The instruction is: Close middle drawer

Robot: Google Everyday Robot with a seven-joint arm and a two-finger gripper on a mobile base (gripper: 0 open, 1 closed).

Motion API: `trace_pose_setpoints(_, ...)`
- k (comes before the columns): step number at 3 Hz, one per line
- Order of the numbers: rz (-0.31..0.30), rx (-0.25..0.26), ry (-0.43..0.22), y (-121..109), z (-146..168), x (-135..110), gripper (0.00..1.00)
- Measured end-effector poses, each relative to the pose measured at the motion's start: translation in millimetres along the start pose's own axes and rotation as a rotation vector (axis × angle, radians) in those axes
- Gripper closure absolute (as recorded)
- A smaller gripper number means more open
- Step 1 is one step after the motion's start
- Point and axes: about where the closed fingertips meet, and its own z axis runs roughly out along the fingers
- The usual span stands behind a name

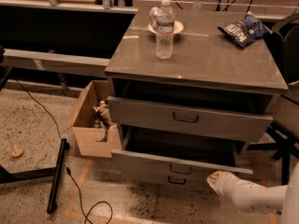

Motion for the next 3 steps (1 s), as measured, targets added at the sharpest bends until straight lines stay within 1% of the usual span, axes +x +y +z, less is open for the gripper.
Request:
trace_pose_setpoints(1, -0.036, 0.027, 0.001, -21, 3, -2, 1.00)
trace_pose_setpoints(3, -0.094, 0.068, -0.032, -54, 17, -19, 1.00)
